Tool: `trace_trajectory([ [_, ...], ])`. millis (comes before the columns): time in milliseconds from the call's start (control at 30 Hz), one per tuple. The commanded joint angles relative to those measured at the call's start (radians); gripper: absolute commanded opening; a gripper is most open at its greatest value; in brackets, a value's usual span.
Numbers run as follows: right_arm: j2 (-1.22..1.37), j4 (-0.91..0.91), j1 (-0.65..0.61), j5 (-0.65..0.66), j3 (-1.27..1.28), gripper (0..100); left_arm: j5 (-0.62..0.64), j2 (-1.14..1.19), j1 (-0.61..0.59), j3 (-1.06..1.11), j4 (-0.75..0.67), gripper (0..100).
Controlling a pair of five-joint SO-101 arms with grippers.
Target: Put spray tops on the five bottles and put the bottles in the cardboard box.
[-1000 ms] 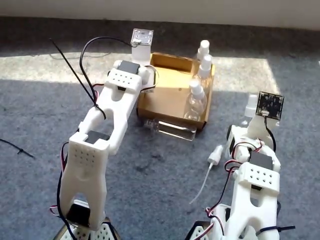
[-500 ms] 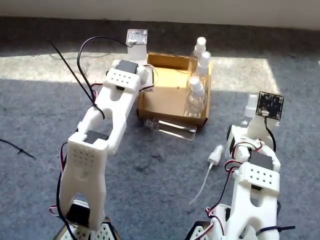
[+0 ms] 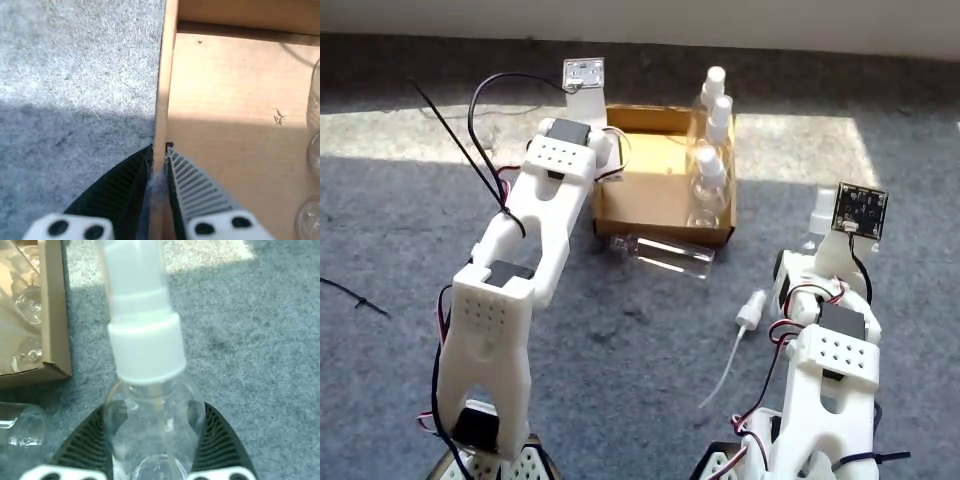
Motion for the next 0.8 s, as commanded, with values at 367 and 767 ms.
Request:
trace_trajectory([
  [367, -0.016, -0.019, -0.007, 0.009, -0.016, 0.5, 0.017, -0.03, -0.042, -0.01, 0.044, 8],
  [767, -0.016, -0.019, -0.007, 0.009, -0.018, 0.5, -0.051, -0.044, -0.042, -0.065, 0.091, 18],
])
